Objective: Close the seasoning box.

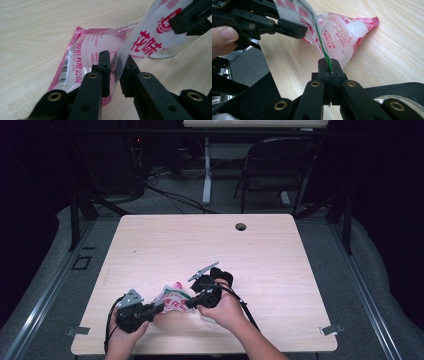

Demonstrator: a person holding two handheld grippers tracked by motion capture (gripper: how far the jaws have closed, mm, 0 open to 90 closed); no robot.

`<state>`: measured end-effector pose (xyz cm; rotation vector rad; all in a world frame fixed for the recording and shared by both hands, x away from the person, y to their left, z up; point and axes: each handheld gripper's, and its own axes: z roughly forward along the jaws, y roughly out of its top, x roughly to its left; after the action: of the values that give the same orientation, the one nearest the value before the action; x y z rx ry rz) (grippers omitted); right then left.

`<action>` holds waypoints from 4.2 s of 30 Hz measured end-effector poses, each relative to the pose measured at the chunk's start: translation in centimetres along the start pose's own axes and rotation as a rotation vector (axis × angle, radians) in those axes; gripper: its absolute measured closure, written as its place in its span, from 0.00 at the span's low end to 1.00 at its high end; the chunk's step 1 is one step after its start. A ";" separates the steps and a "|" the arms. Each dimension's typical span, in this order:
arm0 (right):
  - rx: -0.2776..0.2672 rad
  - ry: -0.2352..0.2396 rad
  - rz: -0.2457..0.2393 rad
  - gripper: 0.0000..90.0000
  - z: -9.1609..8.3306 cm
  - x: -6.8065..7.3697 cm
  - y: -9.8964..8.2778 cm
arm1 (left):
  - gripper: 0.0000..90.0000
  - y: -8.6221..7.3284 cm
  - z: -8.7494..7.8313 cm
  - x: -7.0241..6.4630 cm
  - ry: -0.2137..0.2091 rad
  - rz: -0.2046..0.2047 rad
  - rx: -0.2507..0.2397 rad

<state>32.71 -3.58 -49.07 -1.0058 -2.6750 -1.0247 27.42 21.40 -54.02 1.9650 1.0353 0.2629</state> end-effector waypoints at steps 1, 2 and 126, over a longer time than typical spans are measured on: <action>-0.001 -0.001 -0.002 1.00 0.0 0.0 0.0 | 0.86 0.0 0.1 -0.1 0.002 0.004 -0.001; -0.015 0.002 0.008 1.00 0.0 0.0 -0.1 | 0.83 0.0 0.1 -0.1 0.011 0.011 0.008; -0.083 0.001 -0.002 1.00 -1.6 -0.5 0.6 | 0.62 -1.6 3.2 0.2 0.247 0.224 0.090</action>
<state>33.23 -4.49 -47.70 -1.0169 -2.6531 -1.1447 28.38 20.05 -57.22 2.1719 0.9948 0.6043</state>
